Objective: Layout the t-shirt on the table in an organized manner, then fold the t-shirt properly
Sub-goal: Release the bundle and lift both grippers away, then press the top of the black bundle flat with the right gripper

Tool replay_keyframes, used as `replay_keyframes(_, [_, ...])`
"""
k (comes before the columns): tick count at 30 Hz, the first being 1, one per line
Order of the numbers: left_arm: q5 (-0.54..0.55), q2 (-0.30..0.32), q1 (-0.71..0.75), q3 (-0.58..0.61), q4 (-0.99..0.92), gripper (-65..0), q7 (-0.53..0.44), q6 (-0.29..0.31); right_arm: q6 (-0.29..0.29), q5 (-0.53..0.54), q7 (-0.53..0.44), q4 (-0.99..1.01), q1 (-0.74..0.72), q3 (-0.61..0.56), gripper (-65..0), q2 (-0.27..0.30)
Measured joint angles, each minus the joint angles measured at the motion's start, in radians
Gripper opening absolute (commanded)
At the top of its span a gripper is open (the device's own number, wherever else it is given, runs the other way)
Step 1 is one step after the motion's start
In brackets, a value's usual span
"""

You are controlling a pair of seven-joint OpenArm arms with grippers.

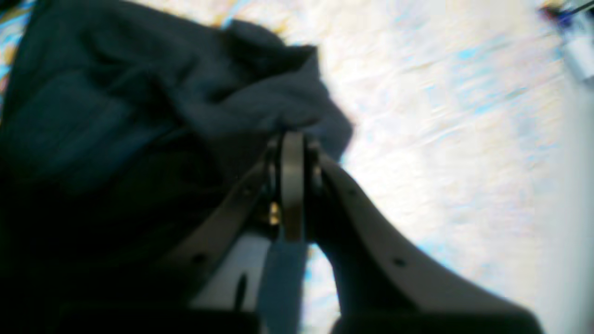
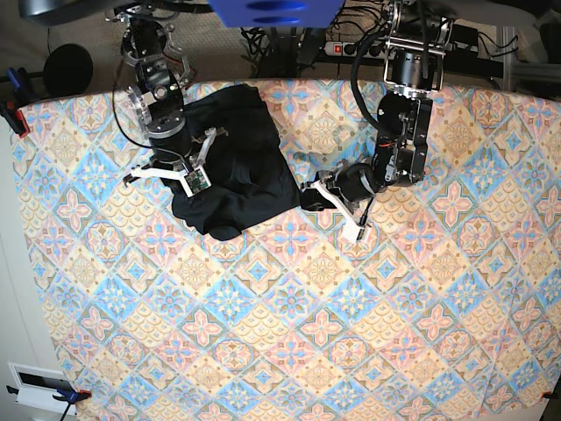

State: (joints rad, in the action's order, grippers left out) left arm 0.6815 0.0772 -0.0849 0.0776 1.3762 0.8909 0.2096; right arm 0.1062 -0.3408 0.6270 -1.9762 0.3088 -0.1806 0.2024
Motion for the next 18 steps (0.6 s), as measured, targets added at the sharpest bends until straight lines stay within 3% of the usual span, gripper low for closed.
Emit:
replay_keyframes(5, [0.001,0.002,-0.003,0.0,0.0,-58.5,0.0,0.0,0.004,-0.161,0.021,0.0,0.024,0.0,-65.0,-0.056])
replay_keyframes(18, [-0.001,0.0,-0.003,0.0,0.0,-58.5,0.0,0.0,0.001,-0.177,0.044,0.0,0.048,-0.055,-65.0,-0.072])
